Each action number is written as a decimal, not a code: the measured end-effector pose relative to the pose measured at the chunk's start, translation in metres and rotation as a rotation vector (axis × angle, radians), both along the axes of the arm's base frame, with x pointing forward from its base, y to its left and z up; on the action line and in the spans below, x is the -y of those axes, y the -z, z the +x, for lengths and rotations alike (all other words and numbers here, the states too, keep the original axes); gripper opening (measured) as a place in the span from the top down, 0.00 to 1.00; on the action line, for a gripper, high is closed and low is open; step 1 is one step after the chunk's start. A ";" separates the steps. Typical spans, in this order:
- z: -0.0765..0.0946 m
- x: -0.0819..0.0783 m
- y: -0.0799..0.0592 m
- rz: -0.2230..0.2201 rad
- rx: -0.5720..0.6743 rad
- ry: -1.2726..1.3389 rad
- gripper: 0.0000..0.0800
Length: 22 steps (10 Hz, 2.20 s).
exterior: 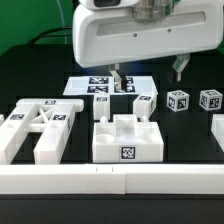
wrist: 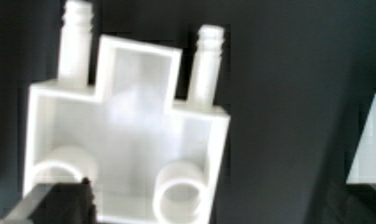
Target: Assemble chair
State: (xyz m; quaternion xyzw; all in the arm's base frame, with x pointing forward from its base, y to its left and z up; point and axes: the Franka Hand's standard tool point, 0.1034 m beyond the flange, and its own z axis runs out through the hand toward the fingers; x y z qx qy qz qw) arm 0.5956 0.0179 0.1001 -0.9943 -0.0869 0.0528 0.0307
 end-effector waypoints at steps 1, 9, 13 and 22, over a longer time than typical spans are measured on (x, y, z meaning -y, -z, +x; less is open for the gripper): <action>-0.001 -0.002 0.002 0.000 0.001 -0.002 0.19; 0.029 0.000 0.035 -0.017 -0.019 0.147 0.19; 0.028 -0.001 0.046 -0.016 -0.008 0.142 0.19; 0.005 -0.013 0.091 -0.018 -0.015 0.126 0.40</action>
Offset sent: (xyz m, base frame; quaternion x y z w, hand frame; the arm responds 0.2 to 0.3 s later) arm 0.0000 0.0000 0.0000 0.0000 0.0000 0.0000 1.0000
